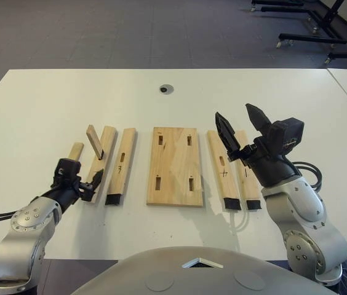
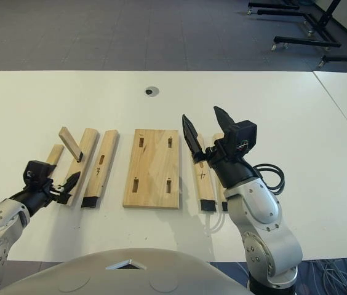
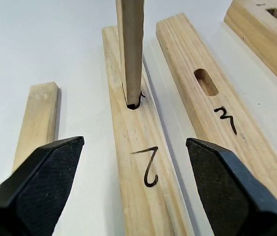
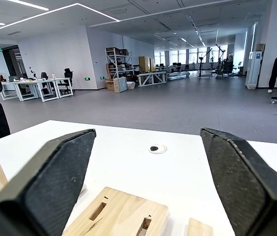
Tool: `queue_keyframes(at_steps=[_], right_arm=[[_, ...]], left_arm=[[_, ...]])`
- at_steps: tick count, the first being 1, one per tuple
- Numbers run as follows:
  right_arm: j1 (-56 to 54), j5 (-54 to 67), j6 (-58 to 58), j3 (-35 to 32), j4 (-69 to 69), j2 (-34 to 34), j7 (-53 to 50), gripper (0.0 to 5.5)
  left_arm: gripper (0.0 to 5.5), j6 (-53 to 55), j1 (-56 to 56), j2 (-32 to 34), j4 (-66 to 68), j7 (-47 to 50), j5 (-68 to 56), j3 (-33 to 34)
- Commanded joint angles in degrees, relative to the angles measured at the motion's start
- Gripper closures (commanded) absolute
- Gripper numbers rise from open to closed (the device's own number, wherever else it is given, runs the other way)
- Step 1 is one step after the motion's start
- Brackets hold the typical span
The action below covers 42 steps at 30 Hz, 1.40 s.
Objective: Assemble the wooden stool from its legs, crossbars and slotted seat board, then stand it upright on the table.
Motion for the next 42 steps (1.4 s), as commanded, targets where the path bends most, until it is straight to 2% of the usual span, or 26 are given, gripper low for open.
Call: queue_keyframes(at_steps=[1, 4, 10, 16, 24, 29, 35, 39, 42], right_arm=[[-1.37, 1.37, 2.07, -0.80, -0.02, -1.65, 1.01, 1.60], [-1.65, 2.53, 3.22, -1.84, -0.68, -2.43, 1.33, 1.60], [-2.79, 2.84, 3.43, -1.76, -0.75, -2.54, 1.13, 1.60], [-5.14, 3.06, 3.33, -1.93, 1.18, -2.99, 1.97, 1.60], [-6.57, 2.33, 2.11, -2.03, 2.83, -3.00, 2.50, 1.60], [-8.19, 1.34, 0.75, -1.75, 5.01, -2.76, 2.98, 1.60], [-11.22, 1.41, -1.60, -2.91, 9.20, -2.65, 4.32, 1.60], [-13.96, 9.66, -1.92, -8.23, 13.16, -0.34, 5.72, 1.60], [-18.19, 29.78, 0.62, -13.55, 13.50, 0.52, 6.79, 1.60]], left_arm=[[1.67, 2.89, 1.87, 0.15, -1.54, 0.83, 0.89, -1.15], [1.67, 4.15, 2.52, -1.02, -0.26, 1.95, 1.13, -1.00], [2.54, 4.40, -0.44, -0.71, 5.13, 0.77, 1.13, -3.39], [3.46, 1.21, -3.75, -3.15, 9.53, 0.34, 0.90, -5.40], [3.48, -5.37, -7.92, -3.96, 14.19, 0.07, 0.50, -1.89], [3.48, -7.28, -17.88, -5.39, 13.21, 0.91, -2.73, 1.94], [3.48, -8.74, -28.24, -9.87, 9.85, 0.73, -9.28, 1.90], [3.48, -6.54, -32.17, -13.38, 11.69, -3.84, -20.17, 2.01], [3.48, -1.40, -33.52, -13.86, 14.32, -10.19, -31.51, 1.68]])
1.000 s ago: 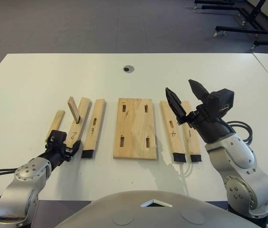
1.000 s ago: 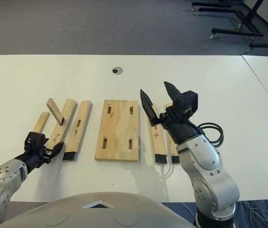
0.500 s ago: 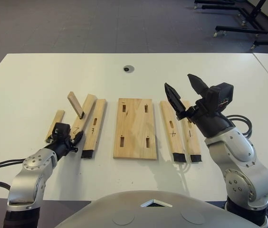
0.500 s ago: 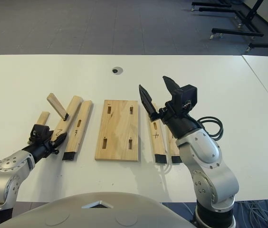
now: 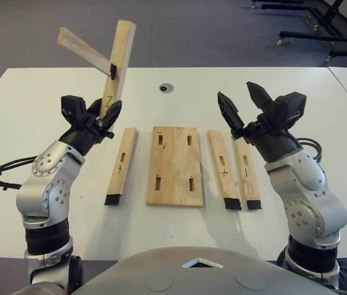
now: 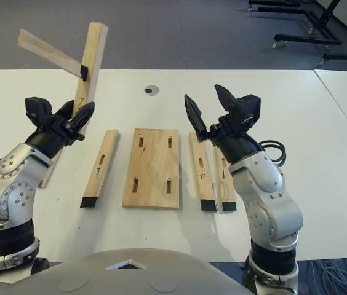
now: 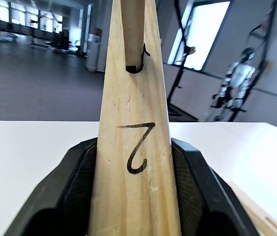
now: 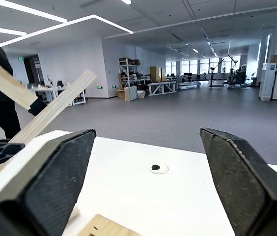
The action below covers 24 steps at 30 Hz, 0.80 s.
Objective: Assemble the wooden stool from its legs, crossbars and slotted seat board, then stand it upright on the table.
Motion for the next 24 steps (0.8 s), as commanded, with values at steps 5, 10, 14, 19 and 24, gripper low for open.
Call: queue_keyframes(at_steps=[5, 10, 14, 19, 24], right_arm=[[-8.18, 40.04, 3.84, -8.68, 7.59, -2.02, 8.34, 1.60], [-8.77, 43.16, 4.13, -6.97, 11.31, -3.28, 11.66, 1.60], [-8.85, 42.38, 4.54, -5.35, 14.08, -3.70, 13.63, 1.60], [-10.15, 48.66, 7.53, -1.84, 16.56, -1.96, 15.25, 1.60], [-12.26, 48.57, 8.51, 0.49, 18.86, -1.26, 16.37, 1.60]], left_arm=[[3.48, 9.05, 2.50, 4.25, 4.07, -19.93, -19.13, -3.08], [3.48, 10.25, 0.02, 5.32, 5.73, -26.22, -25.52, -3.65], [3.48, 11.12, -0.48, 5.84, 6.09, -27.73, -29.35, -3.80], [3.48, 11.09, -1.25, 6.30, 6.42, -29.43, -29.37, -6.76], [3.48, 11.98, -0.97, 6.76, 6.71, -30.37, -30.43, -8.31]])
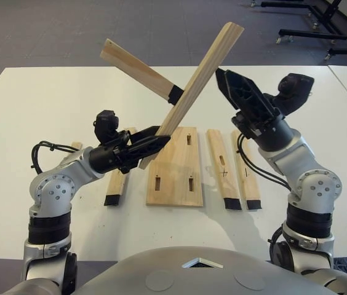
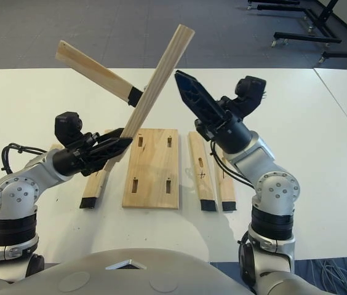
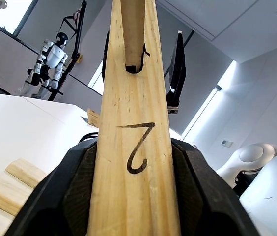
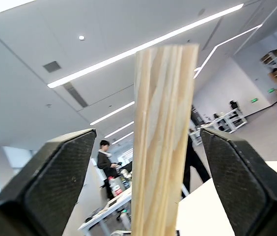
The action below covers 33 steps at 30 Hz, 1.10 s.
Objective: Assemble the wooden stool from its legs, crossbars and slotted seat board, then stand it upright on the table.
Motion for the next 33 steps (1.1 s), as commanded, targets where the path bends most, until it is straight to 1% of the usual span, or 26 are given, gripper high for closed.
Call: queue_keyframes(at_steps=[1, 6, 9, 12, 13, 14, 19, 20, 30, 31, 33], right_arm=[[-2.58, -0.21, 0.46, 0.60, 2.38, 0.36, 0.51, 1.60], [-3.43, -1.09, 0.52, 1.39, 2.74, 0.61, 0.99, 1.60], [-3.41, -3.69, 0.48, 2.72, 2.84, 0.41, 1.65, 1.60], [-3.11, -5.21, 0.59, 3.48, 2.38, 0.49, 3.15, 2.11], [-2.84, -5.28, 0.82, 3.71, 2.04, 0.41, 3.66, 2.19], [-2.65, -5.27, 0.96, 3.84, 1.83, 0.38, 4.00, 2.43], [-1.85, -3.75, 0.99, 3.17, 1.62, 0.76, 4.76, 3.29], [-1.54, -3.41, 1.03, 3.00, 1.44, 0.82, 4.98, 3.34], [0.88, -4.18, -1.53, 0.47, -1.47, 0.92, 8.26, 3.35], [1.27, -4.56, -1.79, 0.39, -1.79, 0.93, 8.48, 3.35], [1.66, -5.02, -2.92, -0.24, -2.13, 1.53, 8.10, 3.36]], left_arm=[[3.48, 1.06, -0.62, 0.76, 0.33, -0.65, -1.37, -1.12], [3.48, 0.84, -0.27, 1.31, -0.13, -1.03, -1.21, -2.53], [3.48, 0.54, -0.36, 1.41, 0.26, -1.10, -1.11, -2.89], [3.48, 0.35, -0.24, 1.54, 0.57, -1.18, -0.82, -3.20], [3.48, 0.34, -0.12, 1.47, 0.71, -1.20, -0.74, -3.35], [3.48, 0.30, -0.06, 1.43, 0.82, -1.26, -0.66, -3.48], [3.48, 0.54, 0.84, 1.50, 0.39, -1.73, -1.07, -4.23], [3.48, 0.53, 1.14, 1.53, 0.15, -1.75, -1.21, -4.27], [3.48, -1.25, 1.78, 0.58, -0.96, 0.63, -0.94, -3.68], [3.10, -1.24, 1.76, 0.51, -0.82, 1.02, -1.07, -3.49], [2.79, -0.99, 1.93, 0.53, -0.88, 1.43, -1.40, -3.38]])
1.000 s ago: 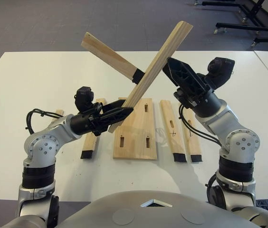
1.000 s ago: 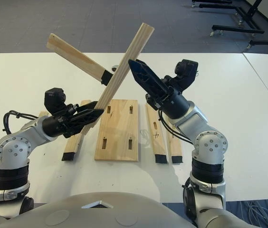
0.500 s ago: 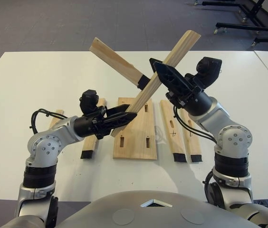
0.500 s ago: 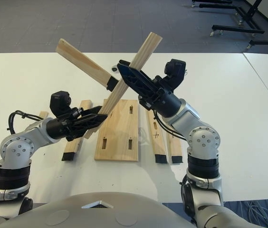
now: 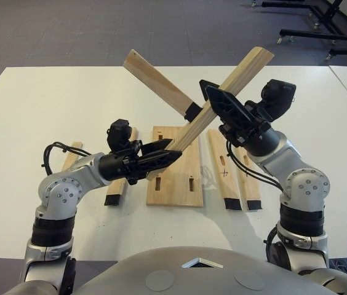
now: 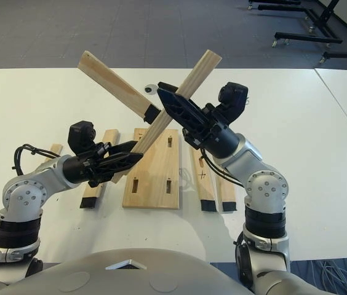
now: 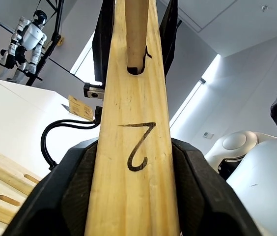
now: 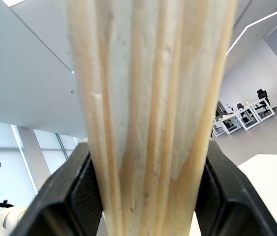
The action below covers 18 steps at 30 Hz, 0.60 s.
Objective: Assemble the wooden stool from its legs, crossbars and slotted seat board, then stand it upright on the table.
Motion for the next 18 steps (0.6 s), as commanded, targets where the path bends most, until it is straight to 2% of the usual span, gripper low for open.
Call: queue_keyframes(at_steps=[1, 5, 10, 14, 18], right_arm=[[0.50, -1.01, -2.50, -1.55, -1.34, 0.74, -0.33, 3.36], [0.54, -2.69, -4.72, -4.27, -1.75, -0.54, -0.68, 3.36], [2.54, -1.49, -5.97, -12.96, -3.89, -7.02, -0.92, 3.36], [2.46, -0.25, -5.86, -17.26, -2.96, -10.63, -2.31, 3.36], [0.62, -4.23, -6.03, -16.52, -2.15, -12.95, -2.57, 3.36]], left_arm=[[2.62, -0.32, 0.57, 0.24, 0.30, 1.45, -0.12, 0.89], [2.04, -1.08, 0.86, 0.87, 0.60, 3.28, 0.99, 2.26], [1.31, -3.14, 3.64, 5.94, 0.16, 3.38, 6.97, 3.94], [0.78, -6.46, 4.99, 9.79, -0.95, 3.73, 16.60, 0.39], [0.25, -12.31, 4.75, 11.95, -4.01, 8.76, 31.98, -7.63]])
